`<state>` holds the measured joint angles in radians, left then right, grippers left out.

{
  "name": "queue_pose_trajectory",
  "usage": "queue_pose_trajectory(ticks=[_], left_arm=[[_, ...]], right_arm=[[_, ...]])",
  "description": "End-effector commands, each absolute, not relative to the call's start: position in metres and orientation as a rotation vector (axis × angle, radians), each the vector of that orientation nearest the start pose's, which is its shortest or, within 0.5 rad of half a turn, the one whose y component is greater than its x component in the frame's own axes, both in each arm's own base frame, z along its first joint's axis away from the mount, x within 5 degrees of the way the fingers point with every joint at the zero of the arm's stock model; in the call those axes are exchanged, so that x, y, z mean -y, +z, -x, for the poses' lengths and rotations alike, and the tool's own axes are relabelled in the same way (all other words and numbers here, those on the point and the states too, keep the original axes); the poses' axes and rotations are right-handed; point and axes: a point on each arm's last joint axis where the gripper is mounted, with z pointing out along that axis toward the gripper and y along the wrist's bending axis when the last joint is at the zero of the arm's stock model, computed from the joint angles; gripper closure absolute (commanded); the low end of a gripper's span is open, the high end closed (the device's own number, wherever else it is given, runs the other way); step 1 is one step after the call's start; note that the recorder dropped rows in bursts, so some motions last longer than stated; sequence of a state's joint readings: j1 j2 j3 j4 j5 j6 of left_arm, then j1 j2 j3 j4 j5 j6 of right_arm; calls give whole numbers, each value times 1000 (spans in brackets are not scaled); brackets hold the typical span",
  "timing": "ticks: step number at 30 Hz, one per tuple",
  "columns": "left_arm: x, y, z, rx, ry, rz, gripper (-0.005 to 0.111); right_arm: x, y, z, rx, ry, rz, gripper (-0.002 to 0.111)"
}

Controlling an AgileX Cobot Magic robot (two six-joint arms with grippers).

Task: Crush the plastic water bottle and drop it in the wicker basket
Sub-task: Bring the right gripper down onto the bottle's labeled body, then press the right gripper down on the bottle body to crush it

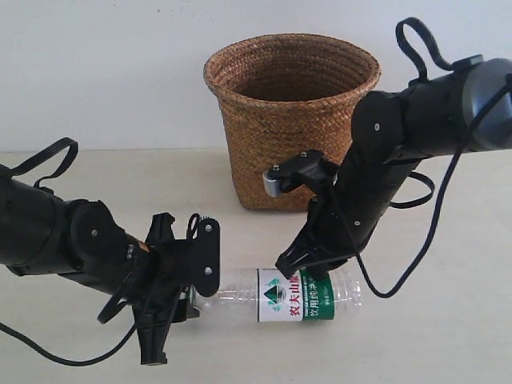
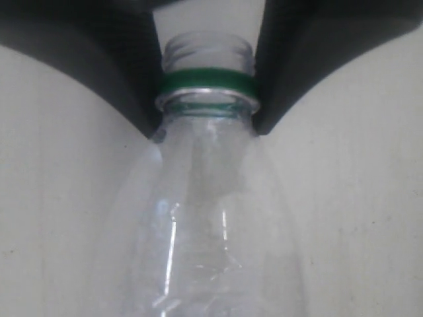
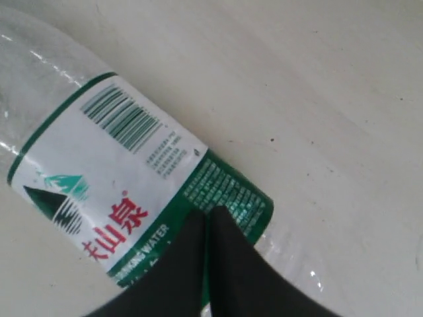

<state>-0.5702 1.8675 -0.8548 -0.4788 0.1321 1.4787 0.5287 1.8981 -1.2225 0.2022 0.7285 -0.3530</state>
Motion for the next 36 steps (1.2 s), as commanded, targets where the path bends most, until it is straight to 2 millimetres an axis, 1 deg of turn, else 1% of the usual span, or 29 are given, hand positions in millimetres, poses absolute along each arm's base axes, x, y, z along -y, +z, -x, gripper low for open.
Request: queue_pose_trajectory(ticks=[1,3,6,10,16,17,20,23,27,32,34,36], left_arm=[[188,119,-277,-1813,76,-1865,103],[188,119,-277,-1815,75,-1863,103],[188,119,-277,-1815,75,-1863,103],[188,119,-277,-1815,75,-1863,103],[188,119,-277,-1818,75,-1857,103],[188,119,-277,-1818,75,-1857,103],[188,119,-277,-1818,75,-1857,103],[188,119,-277,-1818,75,-1857,103],[188,119,-277,-1822,73,-1854,103],[188,119,-277,-1822,73,-1854,103],[188,119,-277,-1822,73,-1854,103],[188,119,-277,-1821,75,-1852,103]], right_arm=[[-198,131,-313,-2811,231,1099,108],[-198,117,-313,-2850,224,1110,108],[-196,103,-309,-2915,219,1135,108],[-194,80,-302,-3076,211,1220,108],[-198,47,-307,-3237,205,1276,108],[-198,46,-307,-3243,205,1280,108],[-199,49,-308,-3246,215,1293,108],[-201,59,-311,-3221,221,1326,108],[-205,85,-318,-3119,236,1303,108],[-207,128,-323,-2974,253,1252,108],[-207,140,-323,-2938,257,1241,108],[-207,148,-323,-2916,259,1235,108]])
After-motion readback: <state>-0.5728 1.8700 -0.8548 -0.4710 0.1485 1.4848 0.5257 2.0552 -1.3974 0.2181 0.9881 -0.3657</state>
